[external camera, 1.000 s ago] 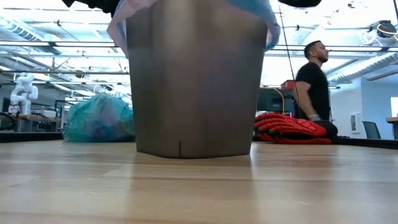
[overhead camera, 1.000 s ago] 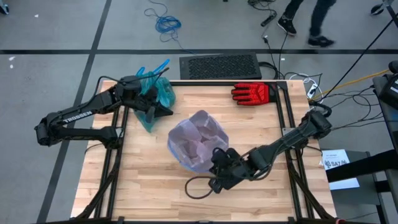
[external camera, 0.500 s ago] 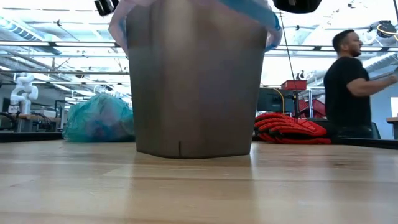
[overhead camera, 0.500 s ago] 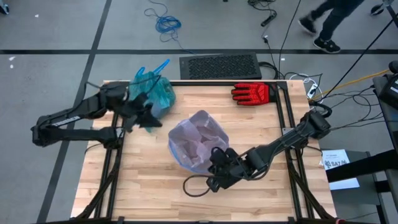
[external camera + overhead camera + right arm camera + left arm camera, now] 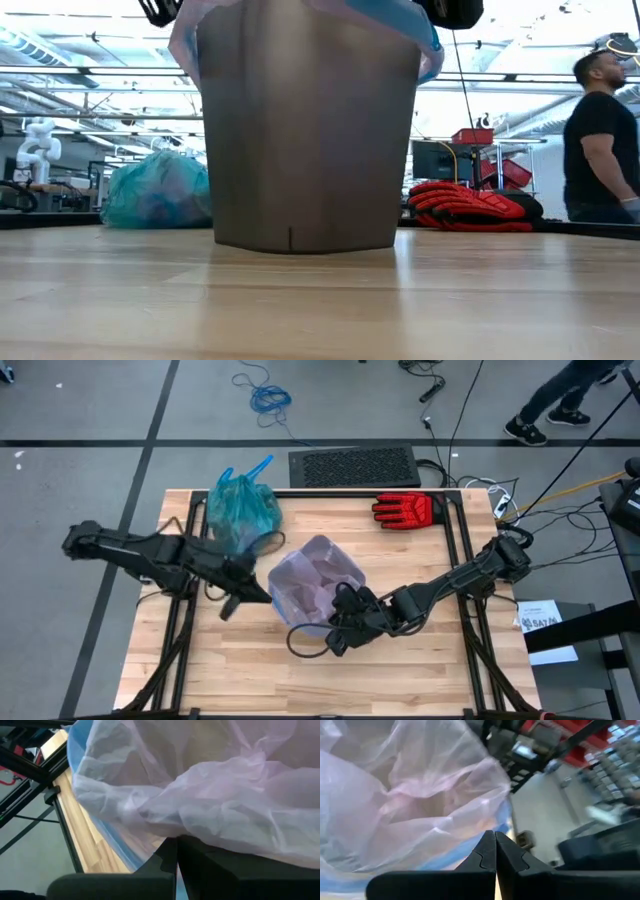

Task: Place trash/remove bag and relplace
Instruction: Insert the new pink trash bag into the trash bin

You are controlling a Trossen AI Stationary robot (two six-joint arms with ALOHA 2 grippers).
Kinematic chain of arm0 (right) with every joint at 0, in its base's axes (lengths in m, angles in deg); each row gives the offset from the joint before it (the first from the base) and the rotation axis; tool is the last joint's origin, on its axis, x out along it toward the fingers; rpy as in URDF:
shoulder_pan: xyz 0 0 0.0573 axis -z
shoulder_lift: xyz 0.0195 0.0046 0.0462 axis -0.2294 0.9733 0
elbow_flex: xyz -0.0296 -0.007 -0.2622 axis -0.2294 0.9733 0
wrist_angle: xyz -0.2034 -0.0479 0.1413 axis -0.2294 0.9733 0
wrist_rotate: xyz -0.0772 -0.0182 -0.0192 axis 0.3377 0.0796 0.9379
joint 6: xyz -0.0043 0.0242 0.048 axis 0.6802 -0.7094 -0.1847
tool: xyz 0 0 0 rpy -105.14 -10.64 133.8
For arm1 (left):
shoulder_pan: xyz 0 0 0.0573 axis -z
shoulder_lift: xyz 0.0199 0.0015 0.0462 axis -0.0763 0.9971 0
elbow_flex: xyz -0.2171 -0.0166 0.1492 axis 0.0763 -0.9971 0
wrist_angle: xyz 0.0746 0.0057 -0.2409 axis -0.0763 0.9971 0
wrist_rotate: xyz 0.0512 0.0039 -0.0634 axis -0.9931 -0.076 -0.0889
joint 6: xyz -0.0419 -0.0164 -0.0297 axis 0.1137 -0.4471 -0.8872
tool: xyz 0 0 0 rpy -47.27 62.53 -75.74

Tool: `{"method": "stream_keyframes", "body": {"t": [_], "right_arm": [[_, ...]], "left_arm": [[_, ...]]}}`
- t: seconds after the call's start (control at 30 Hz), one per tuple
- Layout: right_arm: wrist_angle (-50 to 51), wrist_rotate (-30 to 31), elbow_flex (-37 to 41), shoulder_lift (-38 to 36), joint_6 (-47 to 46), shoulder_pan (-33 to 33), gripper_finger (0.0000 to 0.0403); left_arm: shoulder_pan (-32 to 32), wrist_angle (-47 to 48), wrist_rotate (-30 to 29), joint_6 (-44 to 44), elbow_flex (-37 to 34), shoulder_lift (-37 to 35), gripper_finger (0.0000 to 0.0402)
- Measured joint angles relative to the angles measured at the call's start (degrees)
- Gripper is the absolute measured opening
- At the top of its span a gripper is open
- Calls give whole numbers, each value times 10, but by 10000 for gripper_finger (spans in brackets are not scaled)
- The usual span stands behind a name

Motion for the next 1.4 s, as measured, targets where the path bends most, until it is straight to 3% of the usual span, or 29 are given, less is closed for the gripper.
{"method": "stream_keyframes", "body": {"t": [0.23, 0.43, 0.77, 0.97, 1.4], "right_arm": [[-2, 0, 0, 0, 2, 5, 0], [-3, 3, 0, 0, 1, 5, 0], [-3, 14, 0, 0, 2, 5, 0], [14, 14, 0, 0, 2, 5, 0], [60, 32, 0, 9, -20, -3, 0]], "left_arm": [[41, 0, -84, 17, 0, 58, 0], [51, -3, -115, 18, 0, 89, 0], [80, -13, -132, 11, -20, 151, 0], [95, -19, -168, 11, -20, 166, 0], [109, -24, -188, -4, -20, 194, 0]]}}
